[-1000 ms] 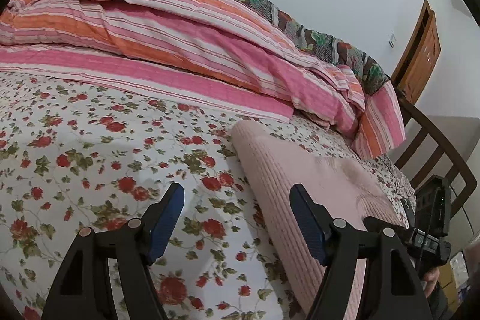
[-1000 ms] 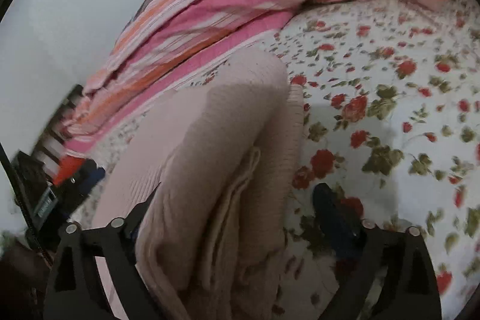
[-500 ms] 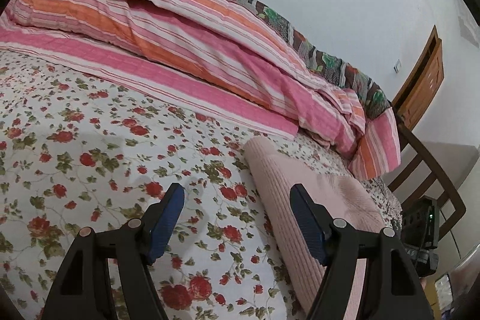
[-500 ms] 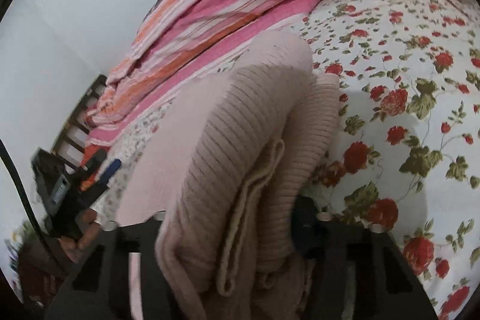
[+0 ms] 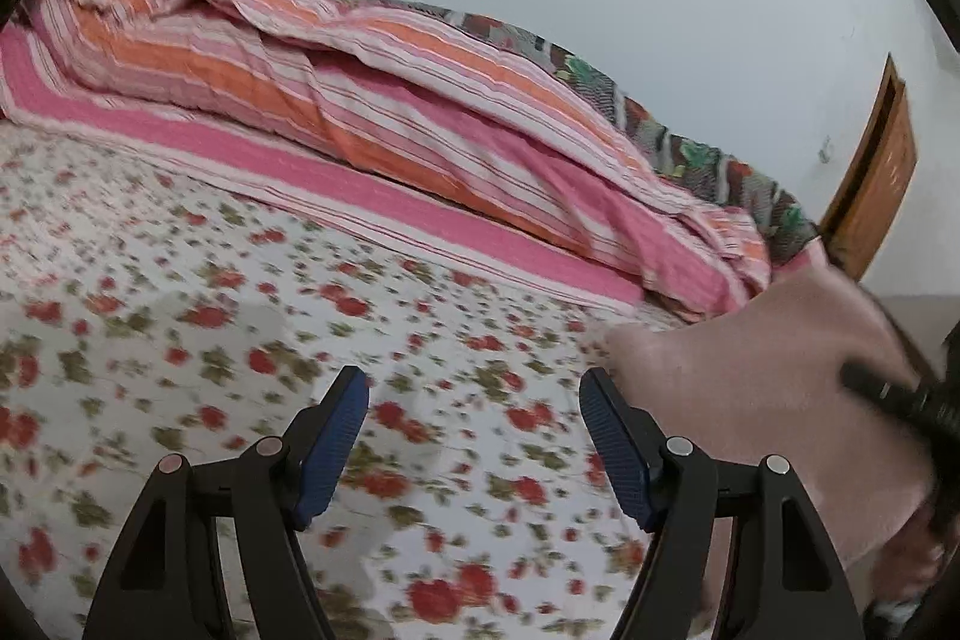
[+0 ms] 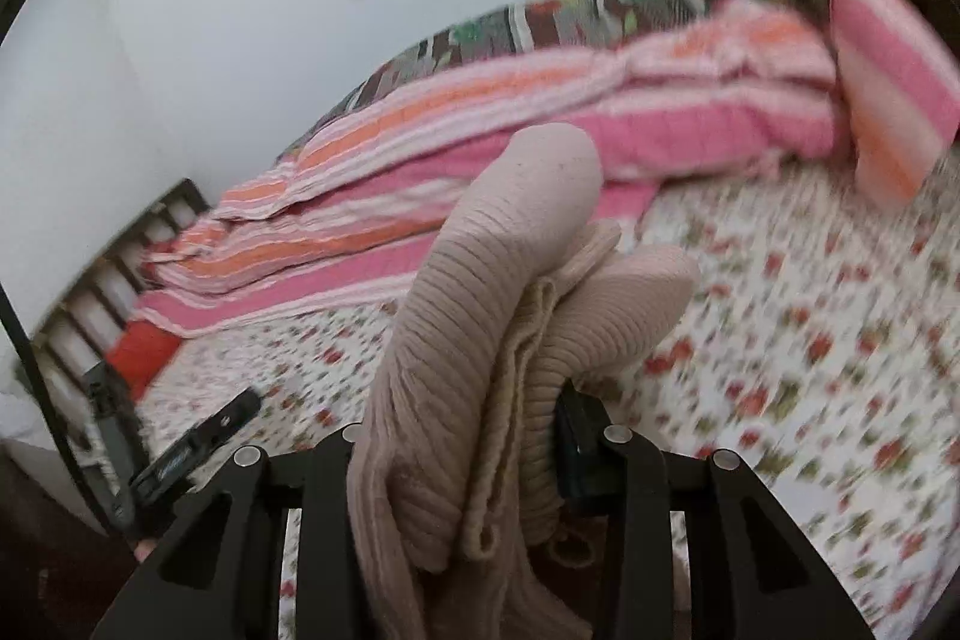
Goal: Fold small clothes
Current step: 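Carry the folded sweater lifted in the right tool, then lower the pink sweater onto the bed and open the right tool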
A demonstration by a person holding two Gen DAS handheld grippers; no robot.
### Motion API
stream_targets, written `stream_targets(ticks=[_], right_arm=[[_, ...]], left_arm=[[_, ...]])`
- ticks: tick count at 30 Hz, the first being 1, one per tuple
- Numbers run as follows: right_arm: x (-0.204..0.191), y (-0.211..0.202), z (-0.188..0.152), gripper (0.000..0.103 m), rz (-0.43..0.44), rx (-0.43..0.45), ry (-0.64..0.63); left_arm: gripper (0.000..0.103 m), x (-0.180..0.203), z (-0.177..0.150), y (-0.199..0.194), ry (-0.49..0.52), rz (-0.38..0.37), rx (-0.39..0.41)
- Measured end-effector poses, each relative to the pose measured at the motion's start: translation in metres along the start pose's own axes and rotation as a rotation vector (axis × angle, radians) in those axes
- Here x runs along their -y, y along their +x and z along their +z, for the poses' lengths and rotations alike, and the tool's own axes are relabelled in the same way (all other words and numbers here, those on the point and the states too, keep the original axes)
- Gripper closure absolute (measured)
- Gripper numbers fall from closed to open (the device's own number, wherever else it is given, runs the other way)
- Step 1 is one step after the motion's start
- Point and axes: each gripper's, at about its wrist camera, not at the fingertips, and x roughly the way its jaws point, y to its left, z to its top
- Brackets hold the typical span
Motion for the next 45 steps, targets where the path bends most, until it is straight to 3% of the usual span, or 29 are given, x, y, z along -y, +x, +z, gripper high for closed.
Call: stream_targets(ticks=[3,6,8,11,13,16,18,25,28,32,36,38,39,43,45], right_arm=[[-0.015,0.013,0.014,0.067,-0.026,0.006,-0.001],[-0.025,0.033,0.022,0.067,0.005,0.000,0.022],[-0.026,0.048,0.022,0.067,0.091,-0.001,0.078],[-0.012,0.077,0.015,0.067,0.288,-0.018,0.222],[-0.003,0.094,0.005,0.067,0.339,-0.054,0.283],[0.018,0.122,-0.019,0.066,0.294,-0.135,0.302],[0.031,0.133,-0.033,0.064,0.178,-0.170,0.248],[0.038,0.108,-0.039,0.051,0.057,-0.112,0.001],[0.039,0.088,-0.040,0.051,0.074,-0.079,-0.030],[0.047,0.054,-0.041,0.051,0.165,-0.024,-0.032],[0.037,0.052,-0.051,0.051,0.214,-0.064,-0.080],[0.034,0.062,-0.061,0.064,0.186,-0.110,-0.121],[0.034,0.066,-0.065,0.092,0.184,-0.126,-0.132],[0.040,0.049,-0.071,0.098,0.192,-0.019,-0.180],[0.052,0.048,-0.068,0.099,0.191,-0.025,-0.143]], left_arm=[[0.032,-0.006,0.001,0.001,-0.007,0.003,-0.014],[0.032,-0.012,0.002,0.003,-0.015,0.009,-0.018],[0.032,-0.014,0.002,0.005,-0.025,-0.009,-0.029],[0.032,-0.014,0.002,0.011,-0.013,-0.007,-0.038],[0.032,-0.013,0.001,0.016,0.006,0.007,-0.044],[0.032,-0.011,-0.003,0.023,0.026,0.011,-0.065],[0.032,-0.007,-0.007,0.027,0.043,0.012,-0.079],[0.032,0.020,-0.022,0.038,0.140,0.009,-0.104],[0.032,0.029,-0.024,0.036,0.151,-0.013,-0.103],[0.032,0.033,-0.023,0.032,0.125,-0.082,-0.111],[0.032,0.042,-0.024,0.037,0.130,-0.070,-0.116],[0.032,0.046,-0.026,0.041,0.124,-0.077,-0.124],[0.032,0.048,-0.026,0.042,0.124,-0.076,-0.124],[0.032,0.056,-0.027,0.043,0.137,-0.073,-0.113],[0.032,0.059,-0.027,0.044,0.141,-0.068,-0.107]])
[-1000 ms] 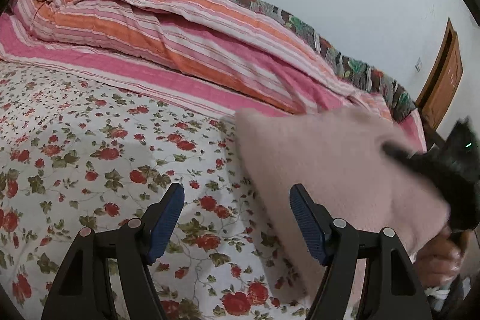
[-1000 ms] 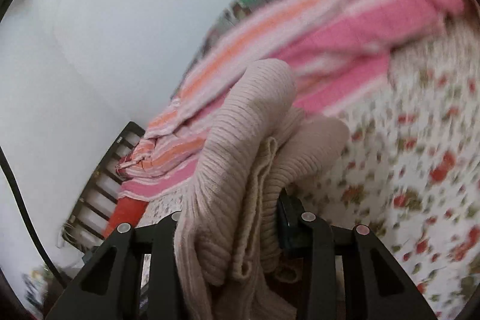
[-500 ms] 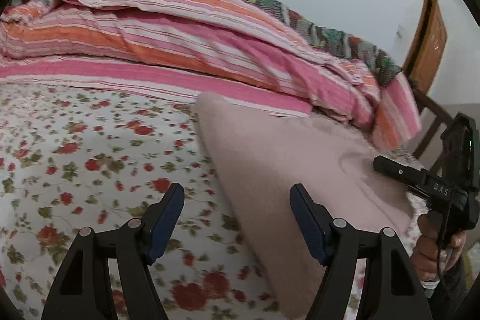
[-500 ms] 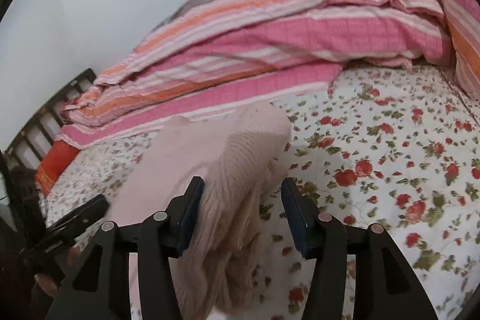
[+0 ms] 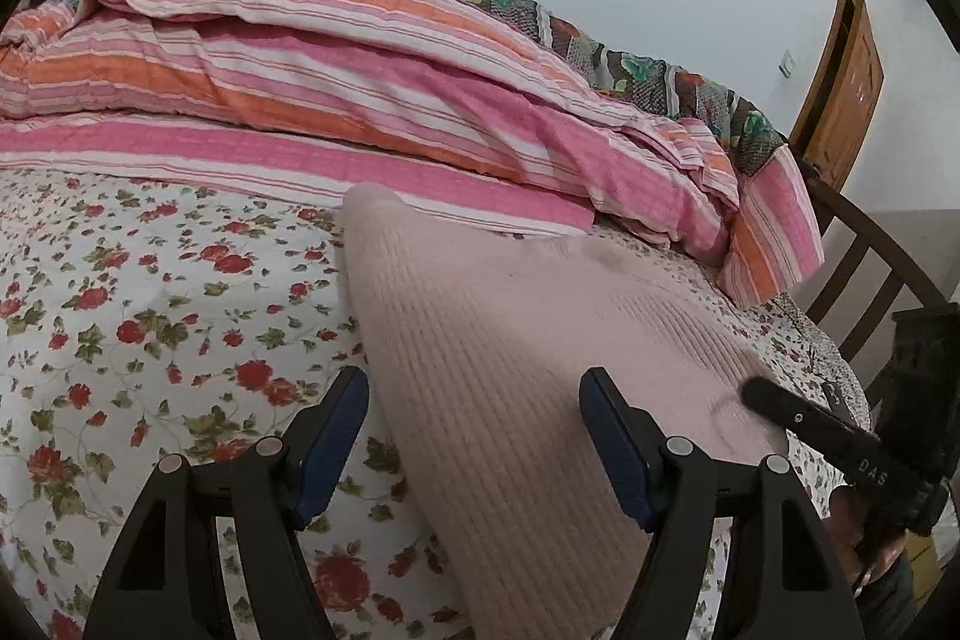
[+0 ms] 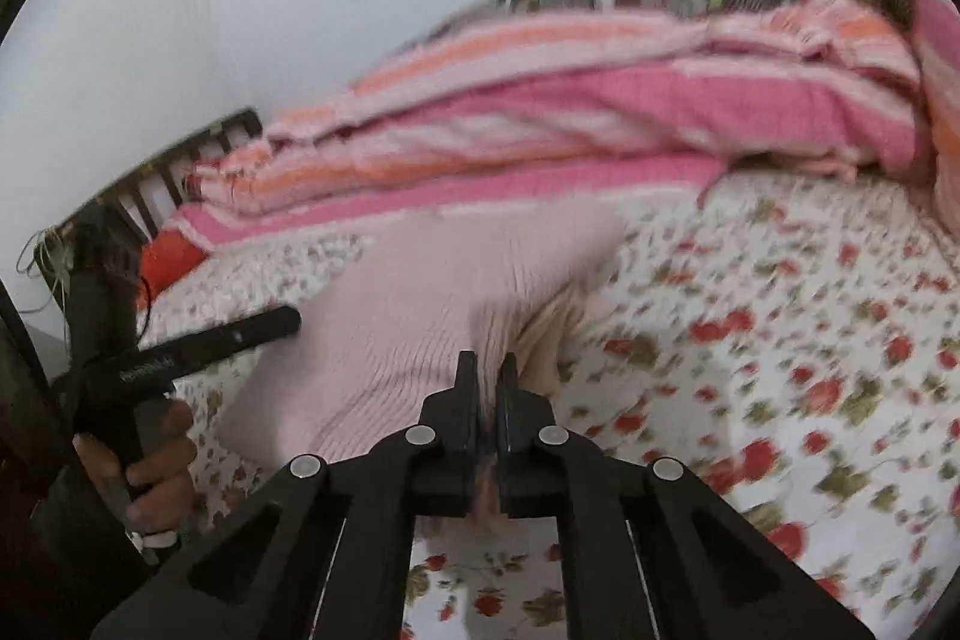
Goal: Fold small clothes
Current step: 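Lower the pink sweater onto the bed and open the right tool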
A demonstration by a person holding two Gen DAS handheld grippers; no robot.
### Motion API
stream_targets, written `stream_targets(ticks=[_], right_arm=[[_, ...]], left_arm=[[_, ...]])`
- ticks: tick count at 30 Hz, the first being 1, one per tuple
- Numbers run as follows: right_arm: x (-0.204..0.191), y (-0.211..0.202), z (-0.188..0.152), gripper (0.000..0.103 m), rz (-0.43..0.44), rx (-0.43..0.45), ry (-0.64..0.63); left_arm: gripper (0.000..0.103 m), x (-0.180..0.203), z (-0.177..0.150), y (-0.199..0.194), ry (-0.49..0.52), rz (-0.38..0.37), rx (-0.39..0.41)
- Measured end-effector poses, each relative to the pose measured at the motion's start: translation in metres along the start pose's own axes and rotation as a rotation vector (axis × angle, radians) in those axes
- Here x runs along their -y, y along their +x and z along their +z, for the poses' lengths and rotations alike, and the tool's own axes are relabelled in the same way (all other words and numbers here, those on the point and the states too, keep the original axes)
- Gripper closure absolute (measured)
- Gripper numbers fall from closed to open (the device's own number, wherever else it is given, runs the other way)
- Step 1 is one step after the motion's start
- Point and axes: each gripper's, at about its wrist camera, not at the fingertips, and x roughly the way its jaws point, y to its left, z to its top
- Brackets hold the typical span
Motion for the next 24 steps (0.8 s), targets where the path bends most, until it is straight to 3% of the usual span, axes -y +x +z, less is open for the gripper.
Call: stream_targets(ticks=[4,8,10,11,16,21,24], right_arm=[[0.010,0.031,-0.012,0.099,-0.101,-0.120,0.034],[-0.010,0.010,-0.001,0.090,-0.130,-0.053,-0.048],[-0.020,-0.001,0.003,0.075,-0.129,0.013,-0.071],[-0.026,-0.005,0.005,0.072,-0.119,0.038,-0.087],[-0.065,0.004,-0.005,0.063,-0.067,0.025,-0.253],[-0.048,0.038,-0.022,0.069,-0.154,-0.135,-0.268],[-0.046,0.028,-0.024,0.069,-0.144,-0.132,-0.281]], left_arm=[[0.032,0.000,-0.002,0.008,-0.010,0.009,-0.027],[0.032,-0.001,-0.002,0.006,0.002,0.009,-0.036],[0.032,-0.002,-0.004,0.004,0.013,0.008,-0.043],[0.032,-0.002,-0.005,0.004,0.016,0.006,-0.048],[0.031,0.003,-0.017,0.002,0.075,-0.039,-0.108],[0.027,0.011,-0.035,0.004,0.192,-0.005,-0.152],[0.026,0.011,-0.036,-0.002,0.199,-0.007,-0.134]])
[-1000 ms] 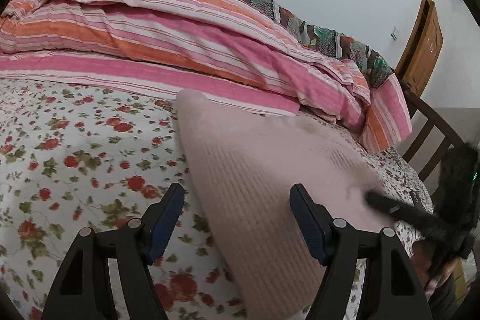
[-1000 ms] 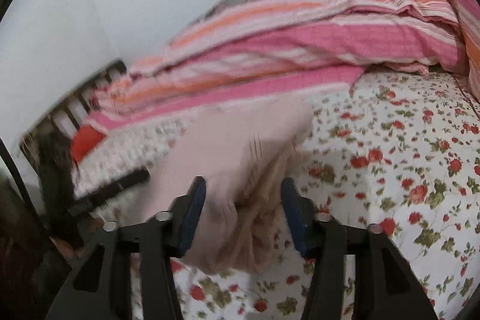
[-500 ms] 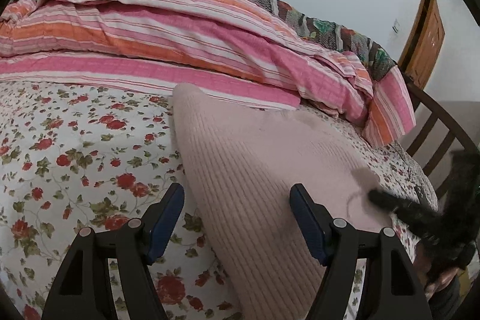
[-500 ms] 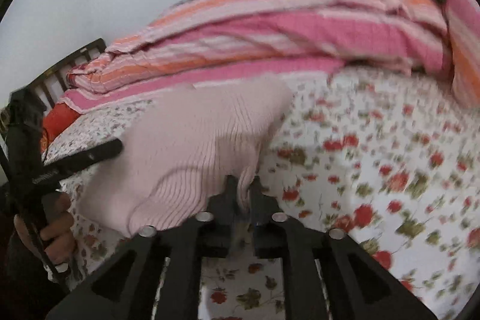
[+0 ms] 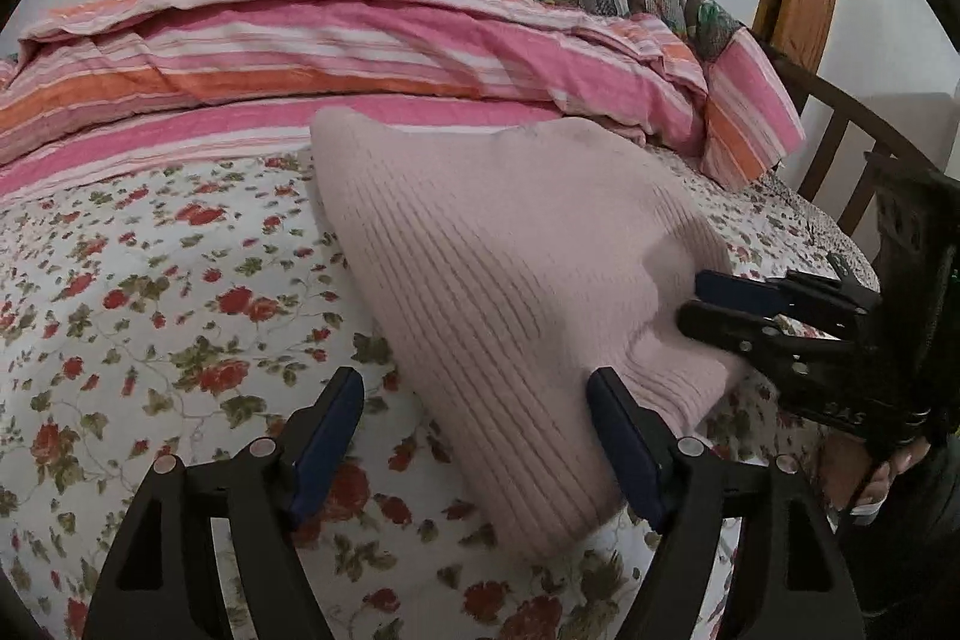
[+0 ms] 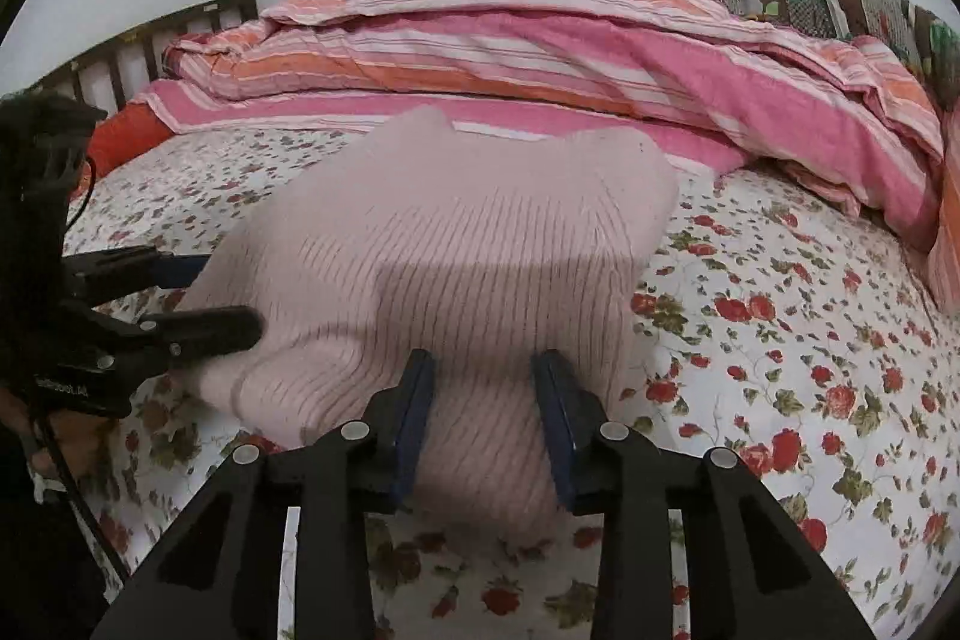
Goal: Fold small clothes
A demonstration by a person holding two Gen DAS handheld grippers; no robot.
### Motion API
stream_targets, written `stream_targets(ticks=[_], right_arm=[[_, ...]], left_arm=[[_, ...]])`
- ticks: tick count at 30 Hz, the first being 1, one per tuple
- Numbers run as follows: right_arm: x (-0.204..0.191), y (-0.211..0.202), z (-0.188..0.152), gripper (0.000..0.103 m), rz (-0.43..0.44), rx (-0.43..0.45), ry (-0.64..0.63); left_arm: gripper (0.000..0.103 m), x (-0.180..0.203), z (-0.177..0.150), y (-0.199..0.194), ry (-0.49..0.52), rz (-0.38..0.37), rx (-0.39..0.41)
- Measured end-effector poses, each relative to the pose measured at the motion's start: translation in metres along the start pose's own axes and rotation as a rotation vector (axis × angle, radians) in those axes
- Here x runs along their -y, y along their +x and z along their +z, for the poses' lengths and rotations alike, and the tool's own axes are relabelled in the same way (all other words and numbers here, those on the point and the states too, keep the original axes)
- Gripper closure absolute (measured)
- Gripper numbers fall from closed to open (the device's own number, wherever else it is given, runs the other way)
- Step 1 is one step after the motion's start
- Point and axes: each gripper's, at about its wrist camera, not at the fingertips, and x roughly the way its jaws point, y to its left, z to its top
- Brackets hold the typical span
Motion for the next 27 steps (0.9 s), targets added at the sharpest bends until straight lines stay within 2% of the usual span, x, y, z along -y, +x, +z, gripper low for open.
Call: stream_targets(ticks=[2,5,9,12,14,16,19,20,23,27], right_arm=[[-0.001,-0.012,0.002,0.069,0.011,0.028,-0.025],[0.007,-0.027,0.010,0.068,0.054,0.087,0.020],[0.023,-0.029,0.027,0.066,0.067,0.126,0.127],[0.030,-0.020,0.051,0.066,0.052,0.122,0.184],[0.030,-0.010,0.068,0.066,0.028,0.114,0.179],[0.026,0.007,0.080,0.066,-0.024,0.088,0.149],[0.028,0.038,0.076,0.066,-0.087,0.035,0.104],[0.031,0.047,0.070,0.066,-0.112,0.028,0.102],[0.048,0.057,0.060,0.063,-0.076,0.005,0.166],[0.048,0.062,0.060,0.063,-0.116,-0.009,0.167]], left_arm=[[0.027,-0.002,0.005,-0.008,-0.006,-0.002,0.032],[0.029,-0.010,0.015,-0.017,-0.057,0.015,0.091],[0.030,-0.028,0.029,-0.014,-0.185,-0.010,0.113],[0.033,-0.036,0.048,-0.003,-0.243,-0.017,0.086],[0.034,-0.036,0.064,0.005,-0.224,0.009,0.069],[0.034,-0.035,0.076,0.019,-0.185,0.079,0.055],[0.038,-0.043,0.076,0.047,-0.180,0.132,-0.011],[0.037,-0.049,0.070,0.054,-0.196,0.106,-0.013],[0.037,-0.057,0.062,0.061,-0.236,0.056,-0.018],[0.036,-0.050,0.058,0.061,-0.205,0.084,-0.001]])
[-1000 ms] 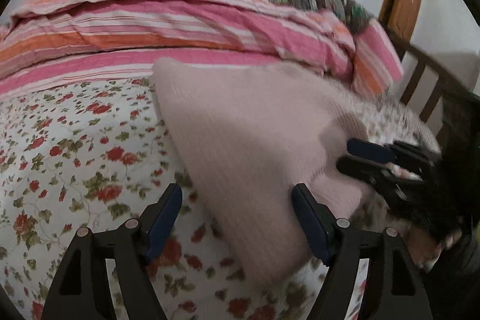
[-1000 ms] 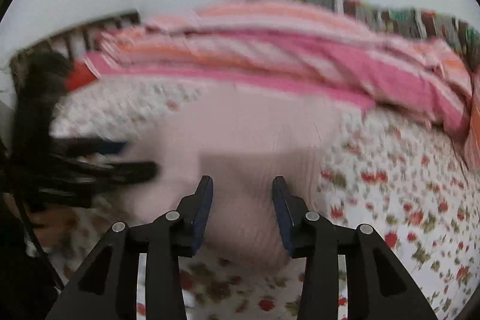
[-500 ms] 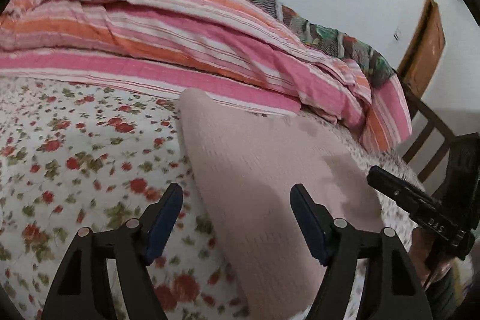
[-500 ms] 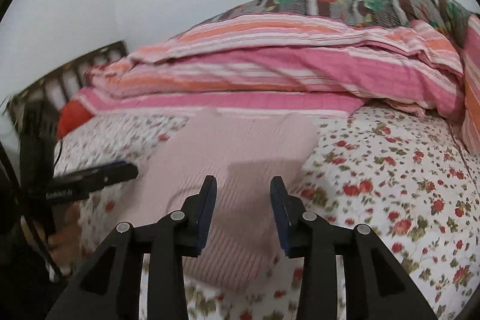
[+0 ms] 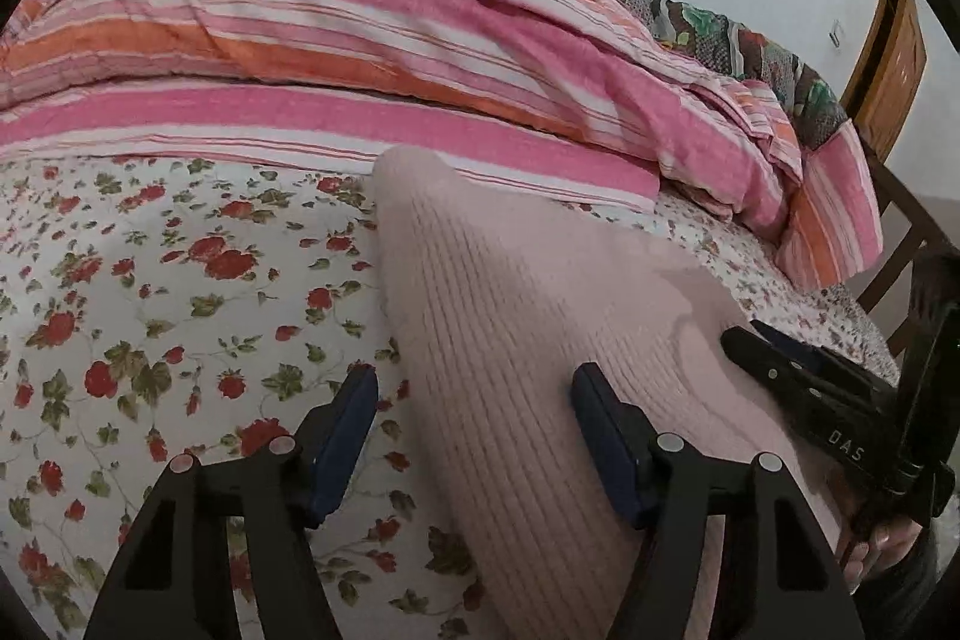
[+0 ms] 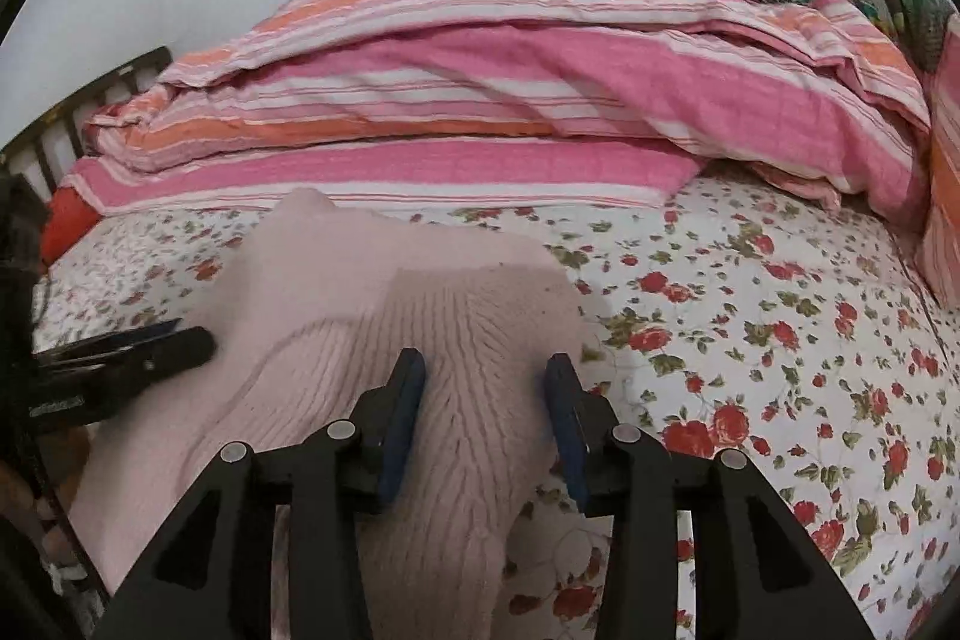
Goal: Fold small clothes
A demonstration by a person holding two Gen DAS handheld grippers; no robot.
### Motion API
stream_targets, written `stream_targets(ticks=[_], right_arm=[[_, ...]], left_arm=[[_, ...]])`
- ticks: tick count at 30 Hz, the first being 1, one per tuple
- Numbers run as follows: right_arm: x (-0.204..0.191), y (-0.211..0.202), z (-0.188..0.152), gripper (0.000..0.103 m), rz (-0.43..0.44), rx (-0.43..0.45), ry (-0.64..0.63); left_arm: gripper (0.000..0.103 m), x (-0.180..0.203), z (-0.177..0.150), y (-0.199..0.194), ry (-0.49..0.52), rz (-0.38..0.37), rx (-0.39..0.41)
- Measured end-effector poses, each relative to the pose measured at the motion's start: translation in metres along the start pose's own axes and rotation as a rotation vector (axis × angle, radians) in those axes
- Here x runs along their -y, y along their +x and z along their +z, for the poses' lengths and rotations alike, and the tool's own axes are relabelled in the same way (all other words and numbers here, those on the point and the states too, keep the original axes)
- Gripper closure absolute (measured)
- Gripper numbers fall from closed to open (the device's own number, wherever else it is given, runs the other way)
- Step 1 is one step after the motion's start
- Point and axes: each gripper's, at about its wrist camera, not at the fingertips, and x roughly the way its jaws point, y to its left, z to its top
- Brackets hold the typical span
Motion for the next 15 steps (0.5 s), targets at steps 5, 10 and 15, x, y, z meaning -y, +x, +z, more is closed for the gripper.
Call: stream_targets(ticks=[5,10,15], right_arm=[[0.0020,-0.0004,-0.0016,0.059,-0.011,-0.003,0.020],[0.0046,-0.0022,-0.0051,0.053,-0.010,0.001,0.049],[-0.0010,-0.0073,-0.0088,0.048,-0.055,0.024,0.034]], left_arm=[[0.034,0.0036,-0.0027,-0.0021,0.015,0.024,0.016],[0.033,0.0030,-0.0042,-0.0024,0.014,0.033,0.022],[0.033,0.0032,-0.0063,-0.0027,0.012,0.041,0.027]])
